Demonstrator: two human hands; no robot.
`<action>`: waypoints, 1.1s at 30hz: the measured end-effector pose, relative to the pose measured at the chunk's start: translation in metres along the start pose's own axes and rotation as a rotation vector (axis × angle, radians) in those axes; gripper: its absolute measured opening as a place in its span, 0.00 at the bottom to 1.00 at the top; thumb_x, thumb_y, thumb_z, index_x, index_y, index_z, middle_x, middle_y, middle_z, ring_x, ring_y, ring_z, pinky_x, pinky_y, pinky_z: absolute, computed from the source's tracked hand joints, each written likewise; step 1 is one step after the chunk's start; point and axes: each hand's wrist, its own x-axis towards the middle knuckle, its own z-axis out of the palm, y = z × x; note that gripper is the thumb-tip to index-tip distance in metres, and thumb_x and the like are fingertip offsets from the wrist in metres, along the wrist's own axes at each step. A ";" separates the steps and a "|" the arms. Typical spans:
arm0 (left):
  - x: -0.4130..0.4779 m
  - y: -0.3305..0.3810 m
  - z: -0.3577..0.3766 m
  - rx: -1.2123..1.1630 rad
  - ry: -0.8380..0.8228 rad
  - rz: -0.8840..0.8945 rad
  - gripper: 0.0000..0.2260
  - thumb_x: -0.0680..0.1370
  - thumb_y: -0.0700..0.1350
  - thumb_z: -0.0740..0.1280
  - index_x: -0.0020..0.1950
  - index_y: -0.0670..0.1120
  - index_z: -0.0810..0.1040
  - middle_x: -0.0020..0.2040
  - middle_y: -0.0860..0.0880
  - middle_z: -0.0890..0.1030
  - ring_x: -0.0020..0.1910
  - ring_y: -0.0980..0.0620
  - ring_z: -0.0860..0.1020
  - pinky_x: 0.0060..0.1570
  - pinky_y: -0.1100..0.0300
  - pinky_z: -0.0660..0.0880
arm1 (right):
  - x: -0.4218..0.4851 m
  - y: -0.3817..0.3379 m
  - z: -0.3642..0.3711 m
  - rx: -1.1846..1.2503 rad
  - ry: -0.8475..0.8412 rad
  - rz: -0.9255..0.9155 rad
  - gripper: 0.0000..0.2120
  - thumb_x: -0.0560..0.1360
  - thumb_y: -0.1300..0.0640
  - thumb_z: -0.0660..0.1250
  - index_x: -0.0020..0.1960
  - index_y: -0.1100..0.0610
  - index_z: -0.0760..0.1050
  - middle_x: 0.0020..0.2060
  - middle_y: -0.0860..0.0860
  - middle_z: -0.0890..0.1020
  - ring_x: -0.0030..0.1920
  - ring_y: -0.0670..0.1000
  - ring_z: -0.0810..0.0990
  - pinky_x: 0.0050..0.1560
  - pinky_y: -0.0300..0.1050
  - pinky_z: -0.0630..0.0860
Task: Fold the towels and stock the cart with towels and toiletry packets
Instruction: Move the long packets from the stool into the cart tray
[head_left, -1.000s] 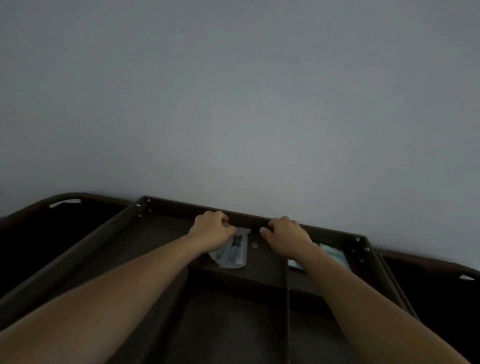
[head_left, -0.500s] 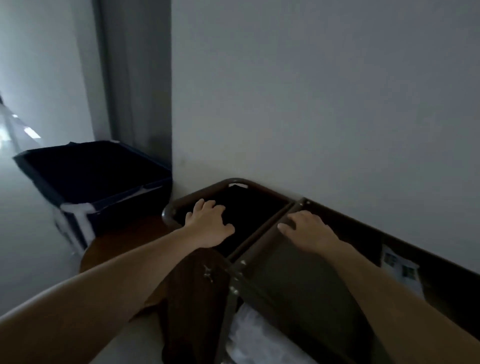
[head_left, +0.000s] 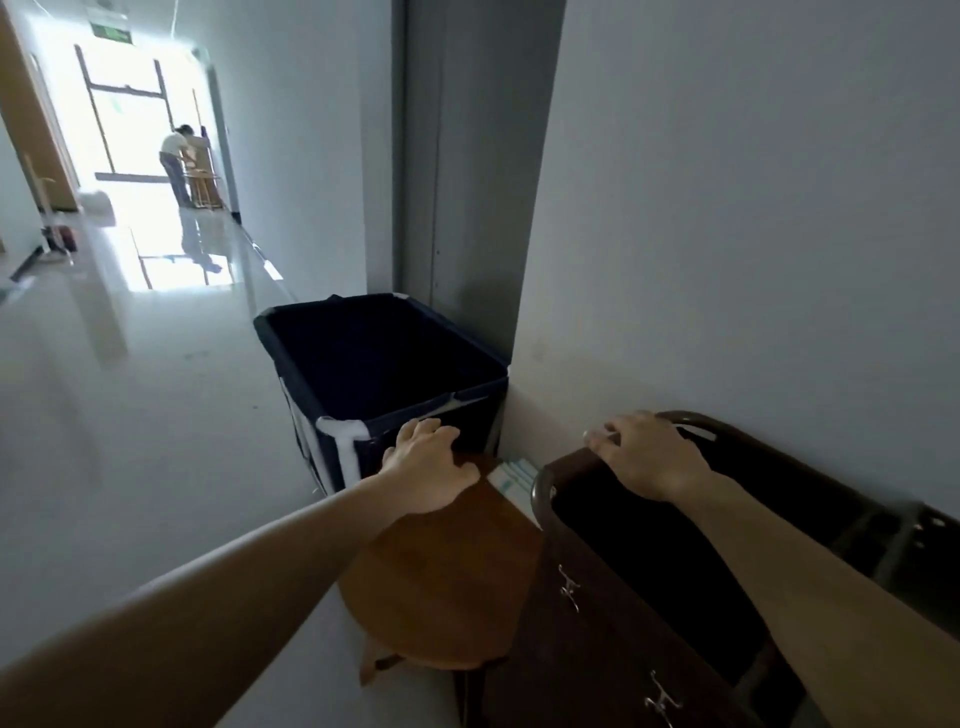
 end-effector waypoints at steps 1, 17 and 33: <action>0.014 -0.008 -0.004 0.014 0.000 -0.009 0.32 0.78 0.59 0.64 0.78 0.49 0.62 0.78 0.47 0.60 0.77 0.44 0.54 0.74 0.44 0.58 | 0.021 -0.005 0.004 -0.003 -0.012 -0.016 0.27 0.81 0.37 0.54 0.66 0.56 0.74 0.65 0.56 0.75 0.65 0.58 0.73 0.67 0.57 0.69; 0.233 -0.074 -0.004 -0.055 -0.192 0.014 0.31 0.78 0.58 0.64 0.79 0.49 0.61 0.78 0.48 0.60 0.77 0.44 0.55 0.72 0.48 0.61 | 0.246 -0.079 0.056 -0.076 -0.305 -0.050 0.28 0.82 0.40 0.57 0.71 0.60 0.70 0.69 0.58 0.74 0.65 0.58 0.74 0.63 0.52 0.72; 0.410 -0.150 0.060 -0.141 -0.591 0.229 0.28 0.79 0.58 0.63 0.76 0.48 0.66 0.75 0.45 0.64 0.72 0.42 0.65 0.67 0.48 0.69 | 0.346 -0.093 0.184 0.092 -0.523 0.455 0.15 0.78 0.43 0.66 0.48 0.56 0.76 0.45 0.54 0.78 0.46 0.53 0.77 0.42 0.44 0.70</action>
